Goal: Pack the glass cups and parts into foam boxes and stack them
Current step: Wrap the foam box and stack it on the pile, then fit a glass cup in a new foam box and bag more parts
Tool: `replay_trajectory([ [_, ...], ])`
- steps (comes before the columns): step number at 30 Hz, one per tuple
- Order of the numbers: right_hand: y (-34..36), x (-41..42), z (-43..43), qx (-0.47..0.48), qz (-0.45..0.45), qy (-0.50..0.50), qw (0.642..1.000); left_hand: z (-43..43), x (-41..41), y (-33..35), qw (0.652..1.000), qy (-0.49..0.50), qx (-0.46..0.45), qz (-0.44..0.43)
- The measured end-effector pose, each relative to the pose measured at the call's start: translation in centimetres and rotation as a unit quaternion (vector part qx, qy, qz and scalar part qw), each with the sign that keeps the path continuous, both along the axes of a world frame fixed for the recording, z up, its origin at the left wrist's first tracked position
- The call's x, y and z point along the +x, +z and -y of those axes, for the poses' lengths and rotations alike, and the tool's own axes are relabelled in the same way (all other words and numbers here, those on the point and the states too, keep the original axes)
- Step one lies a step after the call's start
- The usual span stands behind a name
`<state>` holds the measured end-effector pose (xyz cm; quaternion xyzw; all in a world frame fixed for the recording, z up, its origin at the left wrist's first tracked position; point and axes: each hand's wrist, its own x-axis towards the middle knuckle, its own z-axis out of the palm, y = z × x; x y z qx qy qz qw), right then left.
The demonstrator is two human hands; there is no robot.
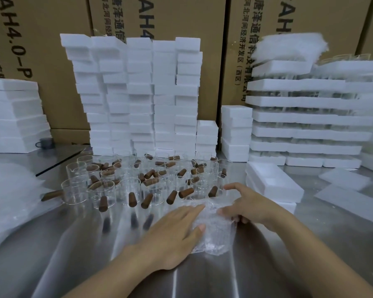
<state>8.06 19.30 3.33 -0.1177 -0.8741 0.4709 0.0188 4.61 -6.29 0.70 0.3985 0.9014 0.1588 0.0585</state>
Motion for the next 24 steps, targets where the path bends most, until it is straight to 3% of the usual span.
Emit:
replay_trajectory([
  [4, 0.9, 0.1, 0.0, 0.052, -0.037, -0.072, 0.995, 0.1, -0.3, -0.6, 1.000, 0.010, -0.021, 0.004],
  [10, 2.1, 1.3, 1.6, 0.005, 0.106, 0.072, 0.992, 0.3, -0.4, -0.7, 0.999, 0.025, -0.040, 0.004],
  [16, 2.3, 1.4, 1.4, -0.011, 0.094, 0.119, 0.988, 0.8, -0.8, -0.5, 0.998, 0.025, -0.060, 0.018],
  [24, 2.7, 1.6, -0.1, -0.004, 0.042, 0.065, 0.997, 1.6, -1.6, 0.0, 0.992, -0.005, -0.115, 0.042],
])
